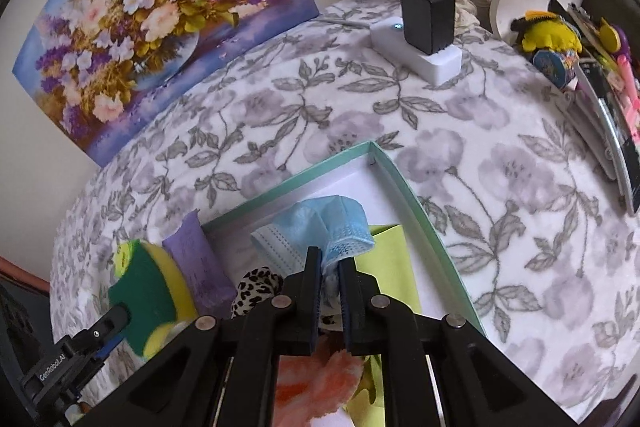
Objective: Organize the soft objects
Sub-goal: 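Lower the sponge and mask into the tray and open both grippers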
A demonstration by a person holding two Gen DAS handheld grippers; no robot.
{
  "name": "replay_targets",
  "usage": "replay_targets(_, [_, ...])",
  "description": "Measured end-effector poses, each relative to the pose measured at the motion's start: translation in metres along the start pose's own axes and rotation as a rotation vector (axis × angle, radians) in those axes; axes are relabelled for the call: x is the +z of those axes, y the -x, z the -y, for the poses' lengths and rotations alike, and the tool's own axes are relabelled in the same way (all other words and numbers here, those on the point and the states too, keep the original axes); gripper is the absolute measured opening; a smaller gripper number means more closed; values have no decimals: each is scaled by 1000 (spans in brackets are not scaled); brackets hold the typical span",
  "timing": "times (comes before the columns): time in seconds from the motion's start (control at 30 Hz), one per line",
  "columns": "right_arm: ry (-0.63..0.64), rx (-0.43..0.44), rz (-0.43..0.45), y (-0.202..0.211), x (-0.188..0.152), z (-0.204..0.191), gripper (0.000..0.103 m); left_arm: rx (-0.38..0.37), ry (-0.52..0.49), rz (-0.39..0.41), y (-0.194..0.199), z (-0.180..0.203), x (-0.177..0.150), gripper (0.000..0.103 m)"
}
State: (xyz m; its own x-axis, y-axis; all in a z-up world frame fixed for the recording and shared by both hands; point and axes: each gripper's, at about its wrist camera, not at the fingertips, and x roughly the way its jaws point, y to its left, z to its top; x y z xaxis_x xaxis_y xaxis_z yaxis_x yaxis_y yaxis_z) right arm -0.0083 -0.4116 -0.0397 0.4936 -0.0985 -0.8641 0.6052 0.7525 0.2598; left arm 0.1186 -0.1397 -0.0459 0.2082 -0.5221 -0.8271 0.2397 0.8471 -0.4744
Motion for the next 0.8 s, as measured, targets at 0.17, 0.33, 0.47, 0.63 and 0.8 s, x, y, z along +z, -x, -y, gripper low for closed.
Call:
replay_targets(0.17, [37,-25,-16,8,0,-9,50,36,-43,26,17,9,3,62])
replay_targets(0.33, [71,-31,-8,20,2,-19,71,126,-57,62,29,7,7,79])
replay_targets(0.47, [125,-44,9,28,2,-32,87,194,-56,65,29,-2,8,87])
replay_targets(0.63, [190,-90,27,29,-1,-49,100,240,-51,80,29,-8,9,87])
replay_targets(0.8, [232,-103,22,24,-6,-66,102,267,-28,101,35,-19,13,88])
